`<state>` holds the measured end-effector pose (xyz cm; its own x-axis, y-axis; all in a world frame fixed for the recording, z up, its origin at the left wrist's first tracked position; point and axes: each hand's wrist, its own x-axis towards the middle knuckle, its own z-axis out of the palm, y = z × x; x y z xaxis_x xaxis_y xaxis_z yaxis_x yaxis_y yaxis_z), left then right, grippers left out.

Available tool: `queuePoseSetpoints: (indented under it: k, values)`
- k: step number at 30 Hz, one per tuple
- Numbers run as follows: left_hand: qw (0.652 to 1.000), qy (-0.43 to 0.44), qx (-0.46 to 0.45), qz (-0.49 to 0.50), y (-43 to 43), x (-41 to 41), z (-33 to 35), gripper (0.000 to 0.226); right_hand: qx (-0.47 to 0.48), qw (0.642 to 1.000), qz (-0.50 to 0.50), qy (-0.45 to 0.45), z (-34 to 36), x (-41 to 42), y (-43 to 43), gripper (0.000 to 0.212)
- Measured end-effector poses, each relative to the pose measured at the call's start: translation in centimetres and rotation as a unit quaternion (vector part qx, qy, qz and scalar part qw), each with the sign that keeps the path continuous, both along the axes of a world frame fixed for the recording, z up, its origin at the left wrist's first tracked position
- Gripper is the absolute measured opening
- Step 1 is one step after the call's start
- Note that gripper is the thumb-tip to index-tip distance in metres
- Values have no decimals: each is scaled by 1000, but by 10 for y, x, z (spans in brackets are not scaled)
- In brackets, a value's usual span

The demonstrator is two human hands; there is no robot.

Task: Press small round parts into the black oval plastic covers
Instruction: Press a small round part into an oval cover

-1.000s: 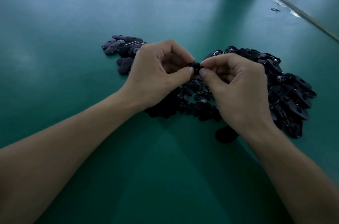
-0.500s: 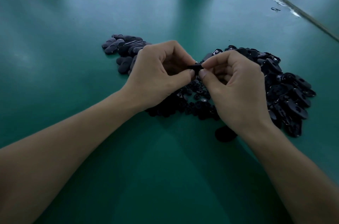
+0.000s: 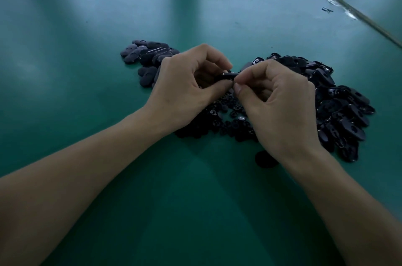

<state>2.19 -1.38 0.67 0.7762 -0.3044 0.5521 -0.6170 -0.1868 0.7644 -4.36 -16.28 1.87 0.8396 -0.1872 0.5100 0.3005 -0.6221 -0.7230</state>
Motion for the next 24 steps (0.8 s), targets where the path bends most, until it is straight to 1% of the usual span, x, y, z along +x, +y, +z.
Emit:
queuePoseSetpoints:
  k: [5,8,11,14,18,24]
  values:
    - [1000,-14,7,15,-2,0,-1,25,17,1000,1,6,0,1,-2,21]
    - [1000,4,-1,9,-3,1,-1,26,14,1000,-8,7,-1,2,-6,18]
    - [1000,21,-13,-14,-3,2,-1,27,-5,1000,-11,24,-2,4,-10,21]
    - [998,36,-20,-40,-3,1,-1,28,4,999,1,37,-3,5,-11,21]
    - [997,59,-29,-48,-1,3,-1,28,5,1000,3,27,-4,4,-11,23]
    - [994,80,-46,-56,-3,1,-1,20,-104,993,-40,-37,-4,0,-13,12]
